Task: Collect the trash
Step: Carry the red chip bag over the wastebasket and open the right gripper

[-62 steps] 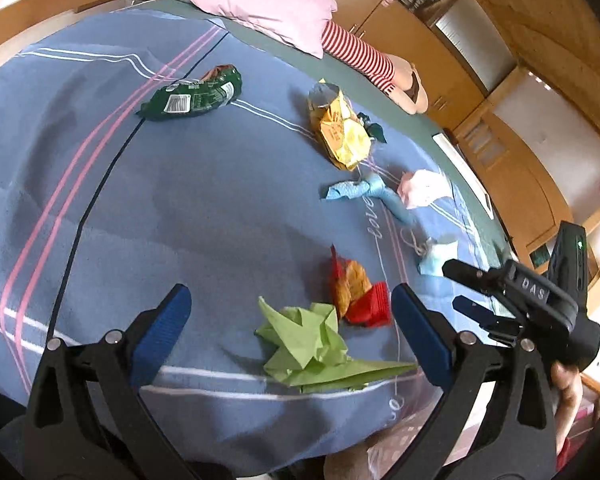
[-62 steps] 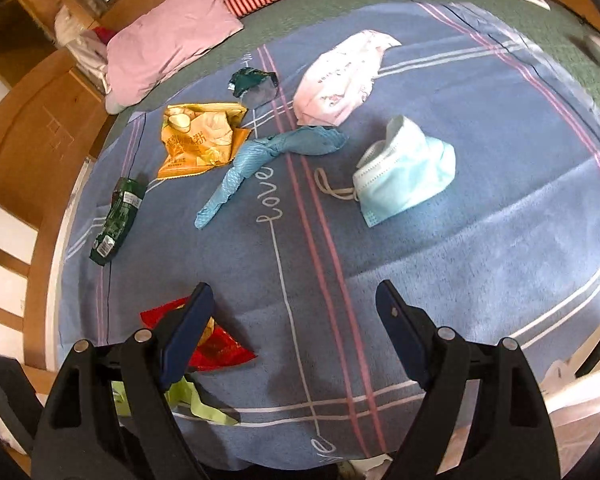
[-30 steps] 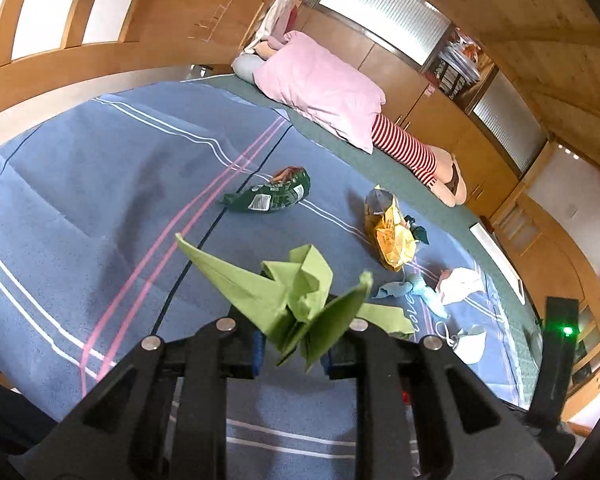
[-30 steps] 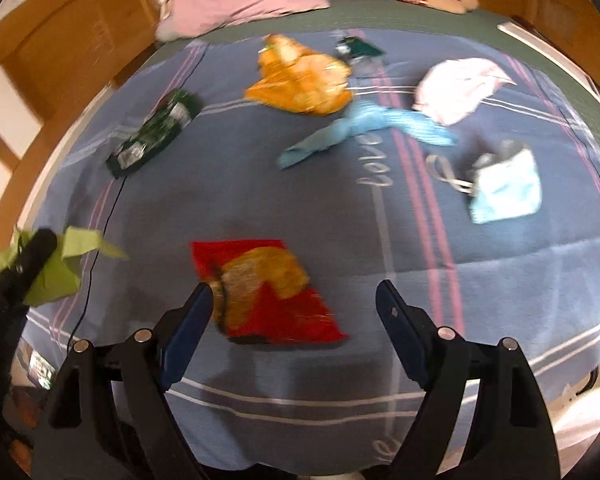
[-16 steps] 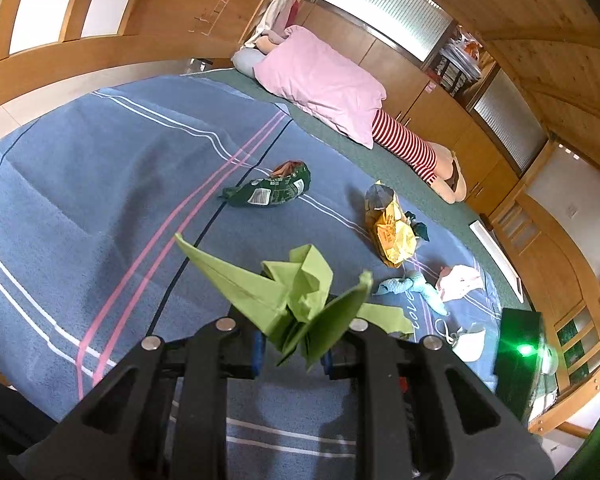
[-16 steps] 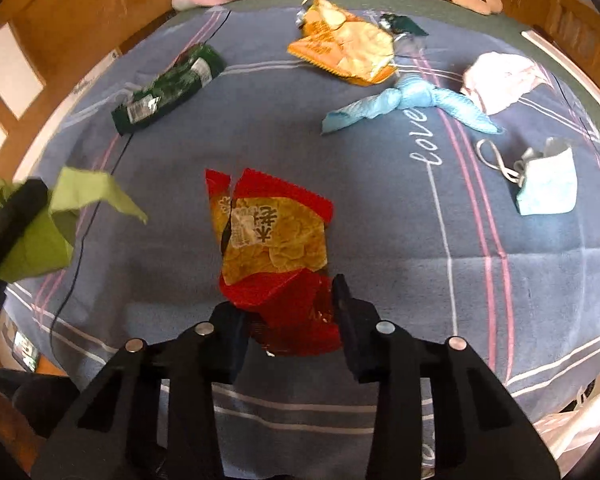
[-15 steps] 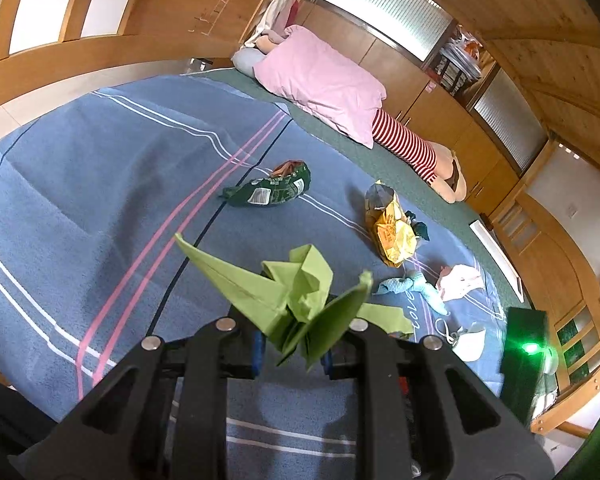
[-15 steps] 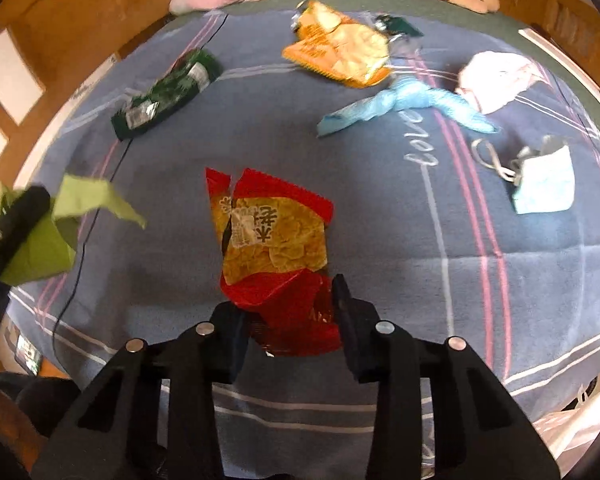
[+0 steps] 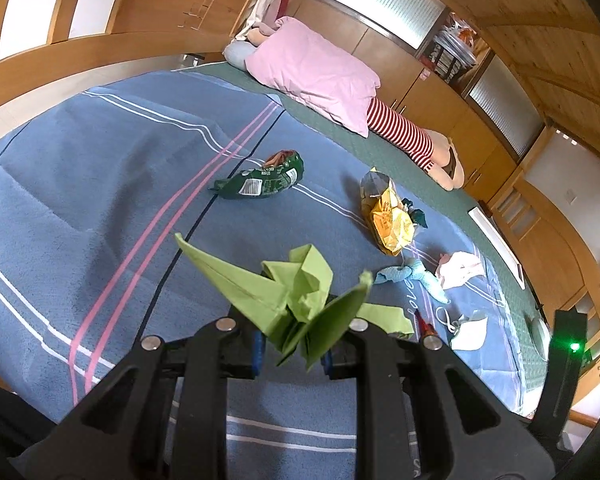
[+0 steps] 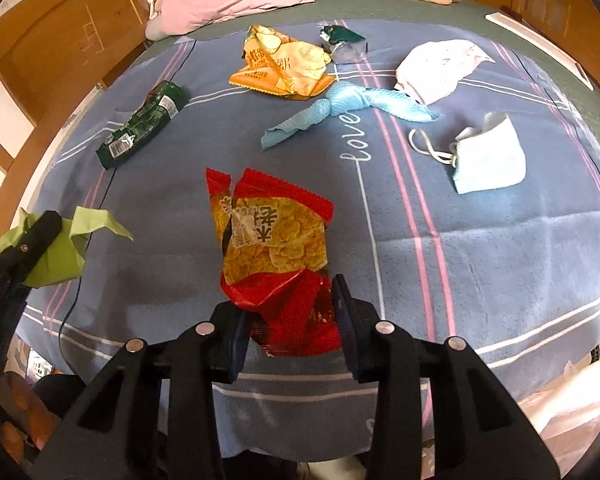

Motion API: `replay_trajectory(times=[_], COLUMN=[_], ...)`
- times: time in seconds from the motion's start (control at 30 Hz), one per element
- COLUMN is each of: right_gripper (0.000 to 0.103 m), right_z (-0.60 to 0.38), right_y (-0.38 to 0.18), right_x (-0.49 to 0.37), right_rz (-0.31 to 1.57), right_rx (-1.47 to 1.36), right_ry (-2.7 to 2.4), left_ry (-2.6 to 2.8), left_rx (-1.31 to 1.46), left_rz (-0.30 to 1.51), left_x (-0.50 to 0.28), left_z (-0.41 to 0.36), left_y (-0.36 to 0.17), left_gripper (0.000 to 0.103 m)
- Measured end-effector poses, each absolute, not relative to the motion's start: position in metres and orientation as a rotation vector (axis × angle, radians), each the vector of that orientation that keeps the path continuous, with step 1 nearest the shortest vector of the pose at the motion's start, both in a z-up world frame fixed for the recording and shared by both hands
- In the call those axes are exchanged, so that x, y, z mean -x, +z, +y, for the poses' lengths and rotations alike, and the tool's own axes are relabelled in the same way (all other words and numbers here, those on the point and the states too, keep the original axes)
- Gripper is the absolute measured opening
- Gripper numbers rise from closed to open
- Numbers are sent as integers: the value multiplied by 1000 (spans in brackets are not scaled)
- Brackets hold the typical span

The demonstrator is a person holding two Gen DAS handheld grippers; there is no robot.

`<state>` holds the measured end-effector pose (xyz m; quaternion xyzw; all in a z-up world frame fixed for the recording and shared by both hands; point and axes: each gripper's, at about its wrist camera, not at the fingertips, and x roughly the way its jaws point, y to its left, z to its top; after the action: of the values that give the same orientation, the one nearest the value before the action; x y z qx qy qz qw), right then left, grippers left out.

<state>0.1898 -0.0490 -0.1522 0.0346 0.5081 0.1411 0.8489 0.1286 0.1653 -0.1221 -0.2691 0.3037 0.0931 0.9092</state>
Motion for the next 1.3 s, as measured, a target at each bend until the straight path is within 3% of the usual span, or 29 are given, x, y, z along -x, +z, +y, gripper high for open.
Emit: replay_trajectory(times=[0.67,1.0,1.07,1.2,1.3], right_gripper=[39,39,44,71,74], right_z=[-155,-219,-224,-229,-241], right_y=[-61,-81,-98,-119,-113], right_x=[-127,-75,-63,-53,-58], right_rz=[916,1050,1130,1171,1137], right_rx=[-14,110,170,225,85], right_ry=[243,264,292,251,262], left_ry=[203,221,224,222,214], left_rx=[511,482,482,477,468], left_rz=[674,688,689,693,699], left_x=[-135,-132,-132,-132,-132], left_z=[161,157,157,156,153], left_y=[-125,-127,-127,-127,-126], left_gripper=[21,21,21,21,21])
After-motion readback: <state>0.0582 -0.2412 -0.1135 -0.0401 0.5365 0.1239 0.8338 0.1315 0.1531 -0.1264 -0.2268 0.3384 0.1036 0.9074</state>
